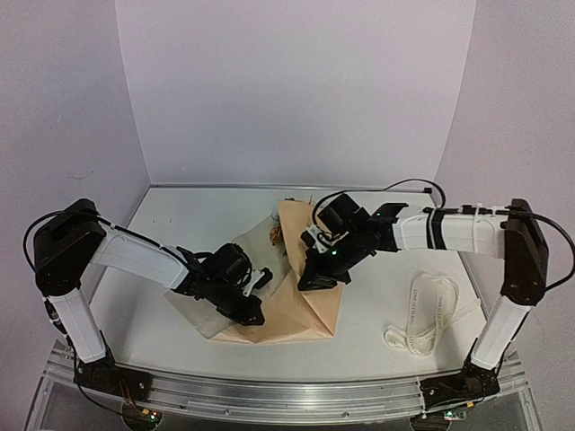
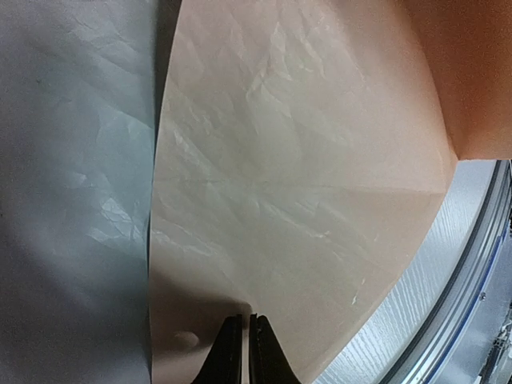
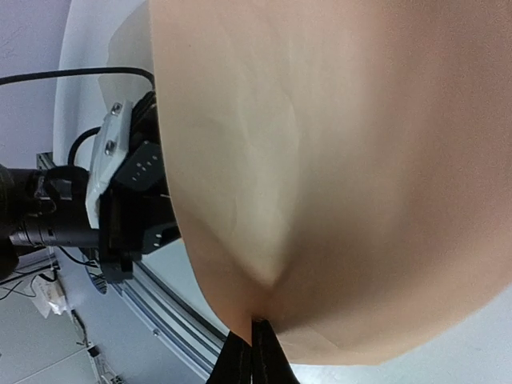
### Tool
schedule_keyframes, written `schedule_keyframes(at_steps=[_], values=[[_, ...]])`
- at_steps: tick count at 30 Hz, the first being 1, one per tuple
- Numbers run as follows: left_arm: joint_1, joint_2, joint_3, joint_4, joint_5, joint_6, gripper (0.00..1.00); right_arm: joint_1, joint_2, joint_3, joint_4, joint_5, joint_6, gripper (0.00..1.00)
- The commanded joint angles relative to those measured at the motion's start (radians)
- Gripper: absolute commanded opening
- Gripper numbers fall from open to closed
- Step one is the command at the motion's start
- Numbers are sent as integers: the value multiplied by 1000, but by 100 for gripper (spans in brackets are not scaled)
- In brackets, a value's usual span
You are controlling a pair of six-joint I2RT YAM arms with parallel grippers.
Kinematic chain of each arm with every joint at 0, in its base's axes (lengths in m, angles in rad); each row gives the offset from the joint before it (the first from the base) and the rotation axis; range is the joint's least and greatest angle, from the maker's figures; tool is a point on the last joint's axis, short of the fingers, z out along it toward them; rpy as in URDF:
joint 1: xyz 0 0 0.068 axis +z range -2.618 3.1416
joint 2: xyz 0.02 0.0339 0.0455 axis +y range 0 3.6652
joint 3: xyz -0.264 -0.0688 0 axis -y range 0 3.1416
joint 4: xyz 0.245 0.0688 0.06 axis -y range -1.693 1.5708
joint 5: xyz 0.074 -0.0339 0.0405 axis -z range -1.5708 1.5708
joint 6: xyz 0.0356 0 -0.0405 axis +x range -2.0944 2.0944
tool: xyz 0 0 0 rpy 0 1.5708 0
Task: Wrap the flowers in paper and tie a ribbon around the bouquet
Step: Fold the one-fourth-folded wrapping paper at the center of the board.
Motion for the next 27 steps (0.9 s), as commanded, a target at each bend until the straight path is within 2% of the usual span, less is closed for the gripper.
schedule_keyframes(at_steps=[1,10,14,18,22,27], values=[[13,0,19,14,-12,10,6,-1,131,119,111,-170,85,0],[49,-130,19,-76,20,30,16,-12,267,142,191,-234,128,0],[119,-219,8,-74,101,-9,19,-13,291,139,197,-228,119,0],[202,-274,20,-25,165,-82,30,-13,296,119,199,-215,104,0],[306,-206,85,3,218,-121,45,-12,302,113,211,-212,103,0],[406,-50,210,41,416,-145,55,-13,300,102,220,-218,88,1]])
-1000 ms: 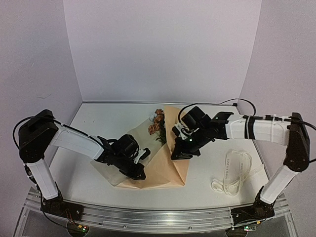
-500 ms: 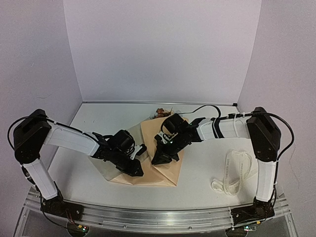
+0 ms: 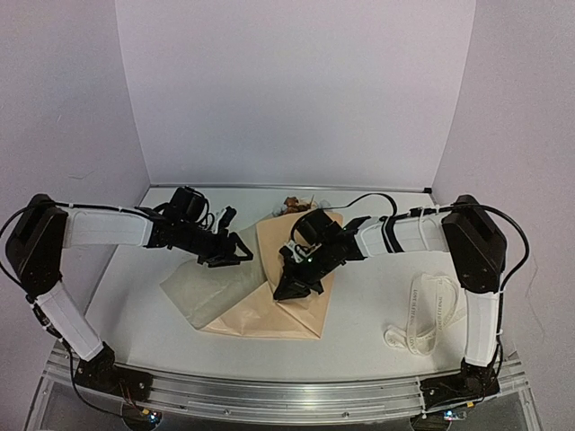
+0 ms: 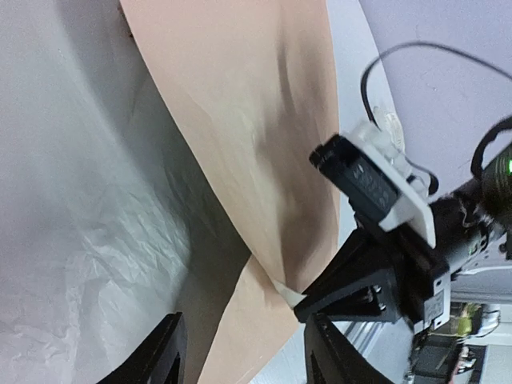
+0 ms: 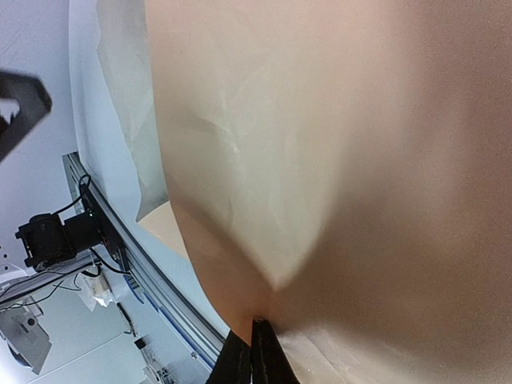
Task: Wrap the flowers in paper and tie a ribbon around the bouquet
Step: Pass from the right arm to the left
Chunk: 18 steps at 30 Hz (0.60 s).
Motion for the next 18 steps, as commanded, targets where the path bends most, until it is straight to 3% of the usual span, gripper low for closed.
schedule_keyframes(at_steps=[1,8,12,18], values=[[66,131,135,46,187,-28,56,-5,11,-7,33,-9,-26,1],[100,306,275,-16,342,-29,59,-14,3,-39,68,-22,-48,1],[102,383,373,-127,398,52,60,-20,1,-49,91,-54,-57,2],[105,483,447,-167,467,100,57,-26,-3,-48,131,-123,-44,3]])
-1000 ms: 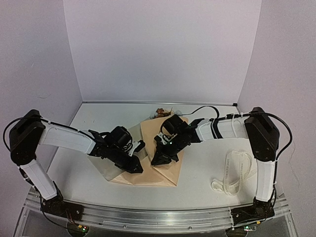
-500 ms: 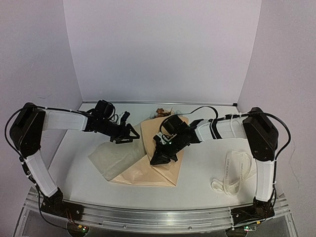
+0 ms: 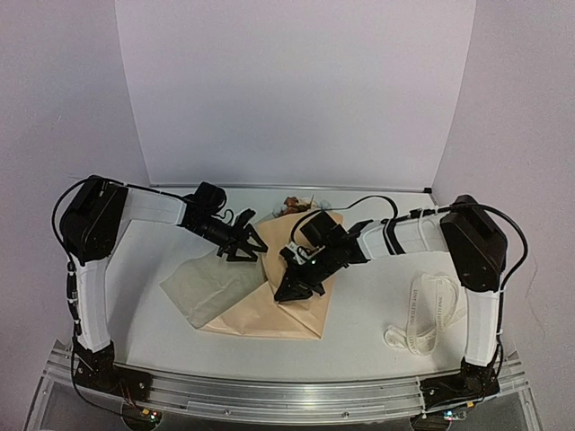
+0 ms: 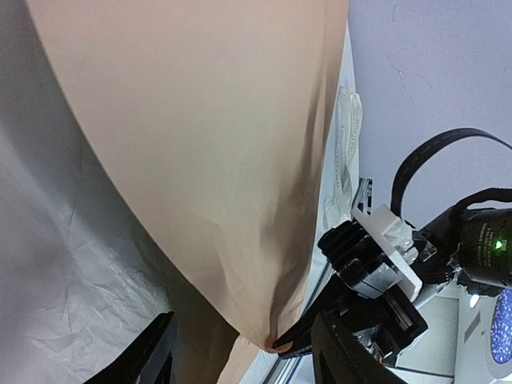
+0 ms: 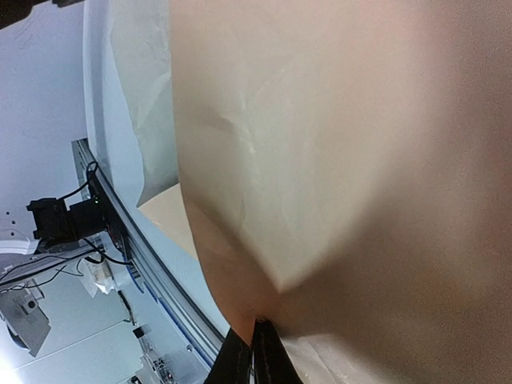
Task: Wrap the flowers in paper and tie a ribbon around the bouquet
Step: Pass from the right arm to the left
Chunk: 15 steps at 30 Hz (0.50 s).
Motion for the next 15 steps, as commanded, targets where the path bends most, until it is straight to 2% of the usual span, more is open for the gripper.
schedule_keyframes(at_steps=[1,6,8,12,15], values=[[6,64,82,-49,89,56,56,-5,-4,5,67,-72,0,4],[6,82,86,-5,97,37,50,-12,-9,-1,77,-87,8,6],[6,87,85,1,96,34,42,-16,-8,-4,77,-91,11,8],[6,90,73,33,81,16,19,-21,-9,-13,76,-88,15,15],[6,82,59,63,65,-2,7,-23,-15,-16,75,-92,28,24]])
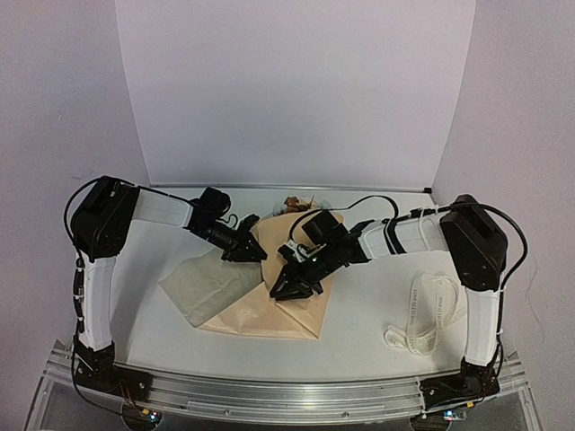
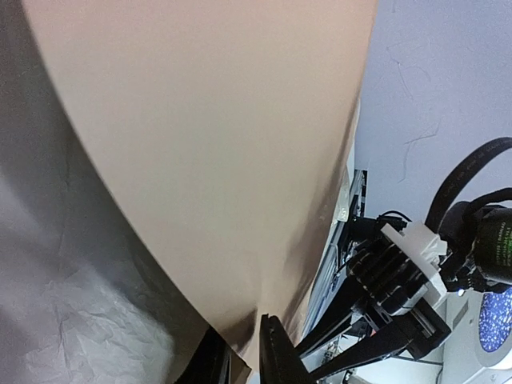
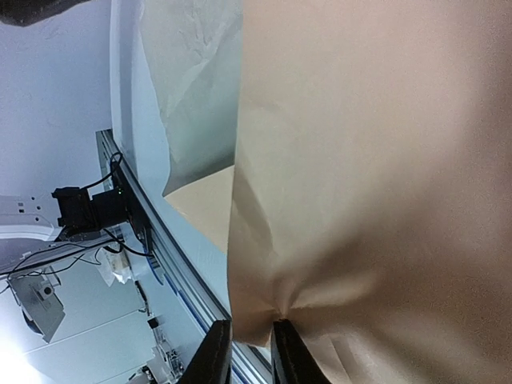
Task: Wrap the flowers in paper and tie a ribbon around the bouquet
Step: Pass from the right arm to the left, then press the fold line of the 2/3-folded wrapping paper.
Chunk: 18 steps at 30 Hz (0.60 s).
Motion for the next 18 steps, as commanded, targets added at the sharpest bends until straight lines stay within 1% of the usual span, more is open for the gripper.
schedule_keyframes(at_steps=[1,2,4,7,13,18], values=[[6,-13,2,73,-3,-25,5,-9,-19,-7,20,-15,19,28],[6,-20,-6,82,-10,-30,2,-9,-25,-9,21,-16,25,32],[6,-31,-21,99,-27,-42,0,-10,-48,-19,21,-10,34,40],[5,-51,-45,115,-57,-51,0,-10,-106,-64,17,22,42,45],[1,-106,-105,133,-141,-74,0,-11,-213,-214,20,96,92,44],[-15,-141,-146,149,-198,-83,0,-10,-246,-312,88,128,146,43]])
